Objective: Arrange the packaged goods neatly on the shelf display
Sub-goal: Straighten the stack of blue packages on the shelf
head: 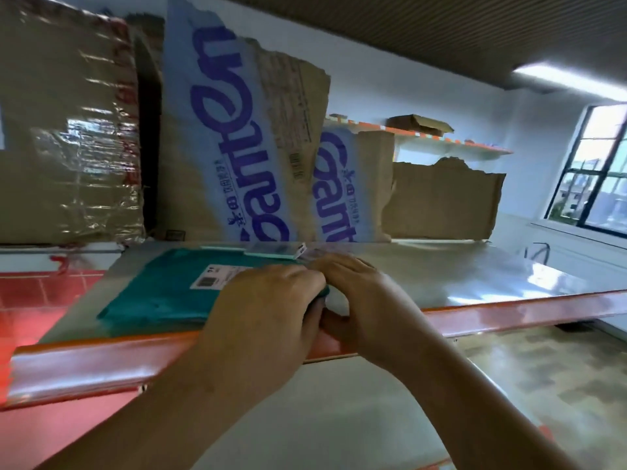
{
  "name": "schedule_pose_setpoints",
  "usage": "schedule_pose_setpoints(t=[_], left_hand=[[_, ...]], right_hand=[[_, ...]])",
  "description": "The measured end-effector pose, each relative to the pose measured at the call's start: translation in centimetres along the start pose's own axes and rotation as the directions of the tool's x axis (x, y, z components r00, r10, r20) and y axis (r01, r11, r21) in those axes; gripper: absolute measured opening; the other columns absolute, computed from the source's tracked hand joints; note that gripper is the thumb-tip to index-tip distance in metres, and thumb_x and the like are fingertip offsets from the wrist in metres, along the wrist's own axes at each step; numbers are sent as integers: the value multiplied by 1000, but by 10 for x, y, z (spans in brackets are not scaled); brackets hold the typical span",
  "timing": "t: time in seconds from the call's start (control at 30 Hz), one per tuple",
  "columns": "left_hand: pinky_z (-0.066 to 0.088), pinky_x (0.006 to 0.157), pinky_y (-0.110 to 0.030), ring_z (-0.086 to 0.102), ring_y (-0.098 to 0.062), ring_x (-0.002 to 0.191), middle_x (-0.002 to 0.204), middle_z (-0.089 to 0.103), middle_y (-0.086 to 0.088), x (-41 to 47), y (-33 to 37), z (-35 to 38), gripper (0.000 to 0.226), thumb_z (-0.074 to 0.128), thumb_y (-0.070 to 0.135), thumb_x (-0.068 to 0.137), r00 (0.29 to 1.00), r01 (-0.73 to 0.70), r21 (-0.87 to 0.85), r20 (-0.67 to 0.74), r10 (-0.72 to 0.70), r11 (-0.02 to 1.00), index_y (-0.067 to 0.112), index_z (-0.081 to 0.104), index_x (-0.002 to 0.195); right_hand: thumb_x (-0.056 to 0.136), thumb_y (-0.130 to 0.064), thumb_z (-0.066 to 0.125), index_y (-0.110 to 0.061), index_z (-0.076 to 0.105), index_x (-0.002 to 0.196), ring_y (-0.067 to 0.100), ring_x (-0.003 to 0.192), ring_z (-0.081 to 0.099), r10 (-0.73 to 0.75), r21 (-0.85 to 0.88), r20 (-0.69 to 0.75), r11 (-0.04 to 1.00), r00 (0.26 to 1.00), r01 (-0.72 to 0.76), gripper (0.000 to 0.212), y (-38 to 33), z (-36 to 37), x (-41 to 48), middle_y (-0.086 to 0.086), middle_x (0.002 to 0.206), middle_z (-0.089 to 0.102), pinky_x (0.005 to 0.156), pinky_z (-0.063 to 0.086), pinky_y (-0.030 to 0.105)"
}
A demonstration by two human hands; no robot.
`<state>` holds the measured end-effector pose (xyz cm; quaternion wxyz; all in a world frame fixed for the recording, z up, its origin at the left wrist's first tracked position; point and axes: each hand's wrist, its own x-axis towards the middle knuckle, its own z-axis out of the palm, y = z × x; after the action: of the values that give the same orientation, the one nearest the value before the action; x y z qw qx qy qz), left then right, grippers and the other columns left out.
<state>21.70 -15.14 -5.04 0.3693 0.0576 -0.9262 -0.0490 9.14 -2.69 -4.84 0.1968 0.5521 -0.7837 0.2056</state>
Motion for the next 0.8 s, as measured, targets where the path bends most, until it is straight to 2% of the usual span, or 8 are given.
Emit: schedule_pose_setpoints(t=[0.13,0.3,0.4,0.5,0.57,0.63,0.7,0.8], left_hand=[[47,78,-26,57,-6,80,91,64,18,1,29,2,18,46,46,99,999,-19,-52,-47,17,998,37,60,93],[45,81,-23,57,-3,87,94,65,18,8,47,7,19,48,42,100,989,-20,26,-147,23,999,34,64,96],[40,88,-22,59,-5,98,107,69,15,12,46,9,26,48,47,99,986,11,192,-164,21,981,33,64,113],[45,90,-29,62,-9,103,114,69,13,12,42,6,35,45,51,95,984,111,292,-163,-65,950,34,61,121],[52,86,-36,67,-15,100,113,71,8,13,38,0,37,46,50,93,976,182,356,-178,-125,916,32,60,121],[56,81,-40,69,-22,94,111,72,3,16,33,-7,34,49,43,92,962,235,378,-223,-158,895,28,60,120],[57,80,-42,68,-24,95,113,72,0,18,28,-14,35,56,37,91,944,263,388,-293,-152,883,24,59,124],[54,92,-49,61,-26,112,128,65,-2,21,26,-25,52,58,37,90,934,244,467,-348,-77,850,21,52,139]], right_hand=[[81,-12,76,-17,65,126,6,115,48,-62,95,21,994,998,60,46,22,-9,10,-4,123,65,87,31,-1],[93,-24,60,-30,72,108,2,103,62,-323,139,-35,936,946,325,20,48,-20,23,-13,107,71,91,48,24],[91,-19,65,-33,71,109,-2,99,64,-331,256,-86,904,940,342,23,68,-21,28,-17,106,70,84,53,29],[91,-19,66,-42,69,111,-3,98,64,-250,361,-107,892,962,272,31,81,-20,31,-21,106,69,84,55,29],[93,-24,67,-51,67,97,3,86,66,-104,516,-81,847,991,131,27,84,-24,34,-17,94,70,77,59,34],[92,-32,69,-46,63,84,10,72,66,39,629,-85,777,996,24,16,86,-30,40,-8,79,70,67,59,42],[91,-35,70,-41,60,81,7,70,67,107,677,-104,736,989,-9,15,84,-36,45,-7,75,70,68,60,42],[91,-33,71,-38,65,78,10,71,72,150,773,-118,635,982,-4,16,82,-46,54,-11,74,73,66,62,41]])
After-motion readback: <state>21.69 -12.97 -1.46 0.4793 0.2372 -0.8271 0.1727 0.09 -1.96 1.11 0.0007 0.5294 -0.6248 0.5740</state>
